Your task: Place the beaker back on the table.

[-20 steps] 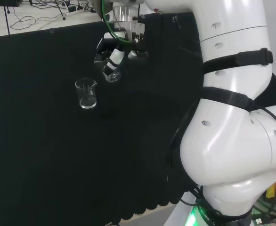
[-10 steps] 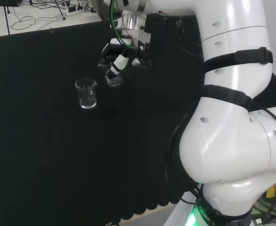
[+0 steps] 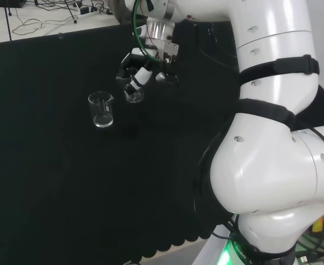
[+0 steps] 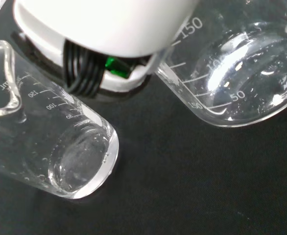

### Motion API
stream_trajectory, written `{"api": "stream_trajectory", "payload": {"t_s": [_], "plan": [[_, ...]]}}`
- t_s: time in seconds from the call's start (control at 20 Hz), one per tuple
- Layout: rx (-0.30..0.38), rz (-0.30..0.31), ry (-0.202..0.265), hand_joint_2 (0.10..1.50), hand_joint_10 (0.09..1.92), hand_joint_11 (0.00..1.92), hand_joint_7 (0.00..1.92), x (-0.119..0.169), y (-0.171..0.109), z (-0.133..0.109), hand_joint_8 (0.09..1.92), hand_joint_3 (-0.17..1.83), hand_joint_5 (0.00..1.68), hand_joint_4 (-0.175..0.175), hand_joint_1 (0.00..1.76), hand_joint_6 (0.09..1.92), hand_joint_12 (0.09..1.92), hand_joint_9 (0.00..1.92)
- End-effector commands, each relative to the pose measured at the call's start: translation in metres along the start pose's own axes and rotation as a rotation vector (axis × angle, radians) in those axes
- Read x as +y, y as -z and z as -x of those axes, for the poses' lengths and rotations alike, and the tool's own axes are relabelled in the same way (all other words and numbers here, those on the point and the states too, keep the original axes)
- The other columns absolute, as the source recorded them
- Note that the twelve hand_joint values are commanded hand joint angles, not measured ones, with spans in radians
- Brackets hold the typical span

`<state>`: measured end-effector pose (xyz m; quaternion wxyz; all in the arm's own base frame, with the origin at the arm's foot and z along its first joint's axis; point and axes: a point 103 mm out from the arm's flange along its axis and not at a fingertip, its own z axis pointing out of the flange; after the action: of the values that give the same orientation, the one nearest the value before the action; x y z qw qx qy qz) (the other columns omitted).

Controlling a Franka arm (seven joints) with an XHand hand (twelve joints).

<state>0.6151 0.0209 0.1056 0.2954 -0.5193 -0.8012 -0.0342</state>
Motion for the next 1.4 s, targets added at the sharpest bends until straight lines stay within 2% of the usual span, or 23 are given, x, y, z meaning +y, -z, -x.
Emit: {"api": "stream_trajectory", "payload": {"t_s": [0.05, 0.85, 1.25, 1.4], "plan": [[0.026, 0.014, 0.018, 0.55, 1.14, 0.88, 1.06, 0.004, -0.002, 0.004, 1.26, 1.04, 1.0, -0.165, 1.42, 1.21, 1.11, 1.2], [0.057, 0.016, 0.023, 0.55, 1.14, 0.88, 1.06, 0.004, -0.015, 0.009, 1.26, 1.03, 1.0, -0.163, 1.42, 1.21, 1.11, 1.2], [0.006, 0.023, 0.025, 0.55, 1.13, 0.87, 1.06, 0.001, -0.019, 0.008, 1.26, 1.03, 1.0, -0.16, 1.42, 1.21, 1.11, 1.2], [-0.009, 0.018, 0.027, 0.56, 1.11, 0.86, 1.05, -0.001, -0.021, 0.007, 1.24, 1.0, 1.0, -0.143, 1.42, 1.22, 1.08, 1.2]]}}
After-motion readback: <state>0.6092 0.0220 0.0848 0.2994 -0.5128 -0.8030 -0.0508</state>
